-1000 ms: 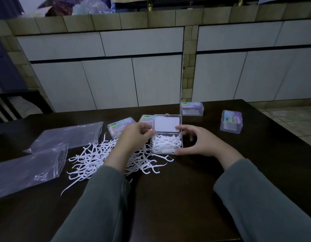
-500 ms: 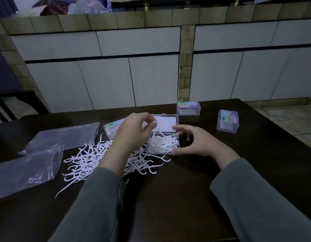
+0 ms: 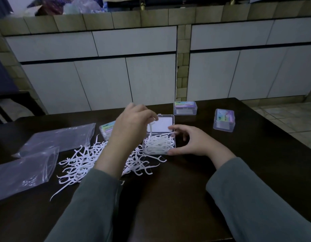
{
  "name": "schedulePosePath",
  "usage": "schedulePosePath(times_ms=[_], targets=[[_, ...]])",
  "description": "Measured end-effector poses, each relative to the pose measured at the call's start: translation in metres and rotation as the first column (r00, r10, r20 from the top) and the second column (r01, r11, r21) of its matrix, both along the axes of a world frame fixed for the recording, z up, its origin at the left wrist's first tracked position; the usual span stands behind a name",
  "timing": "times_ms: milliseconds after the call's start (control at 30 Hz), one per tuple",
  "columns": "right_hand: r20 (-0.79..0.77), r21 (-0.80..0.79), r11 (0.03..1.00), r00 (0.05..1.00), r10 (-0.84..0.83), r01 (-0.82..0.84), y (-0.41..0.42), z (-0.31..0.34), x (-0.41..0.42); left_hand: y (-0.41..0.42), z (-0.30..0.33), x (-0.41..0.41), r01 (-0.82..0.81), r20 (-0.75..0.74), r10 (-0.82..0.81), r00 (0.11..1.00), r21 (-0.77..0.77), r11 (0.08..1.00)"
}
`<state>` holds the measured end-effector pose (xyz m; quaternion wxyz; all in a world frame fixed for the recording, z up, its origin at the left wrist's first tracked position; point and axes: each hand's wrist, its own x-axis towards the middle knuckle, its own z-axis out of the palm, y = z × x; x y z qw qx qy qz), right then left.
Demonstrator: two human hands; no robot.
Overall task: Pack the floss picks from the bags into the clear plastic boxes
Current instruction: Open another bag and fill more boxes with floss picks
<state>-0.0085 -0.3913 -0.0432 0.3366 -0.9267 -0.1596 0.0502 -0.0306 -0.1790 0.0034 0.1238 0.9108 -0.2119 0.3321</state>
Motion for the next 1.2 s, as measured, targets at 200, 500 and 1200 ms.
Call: schedulePosePath(times_ms=[200,500,1200], targets=[[-0.007,0.02,1.0,1.0,0.016,-0.016,-0.001,0.0,0.0,-0.031,-0.01,0.005,0.058,-0.299,-0.03,0.954,0.085,0.995],[-0.012,0.026,0.999,1.0,0.019,-0.018,-0.002,-0.005,0.005,-0.018,-0.024,0.012,0.151,-0.417,-0.219,0.882,-0.19,0.97],[0.027,0.032,0.998,0.998,0.049,-0.049,-0.004,-0.005,0.004,-0.007,-0.029,0.014,0.167,-0.556,-0.22,0.802,-0.145,0.975]])
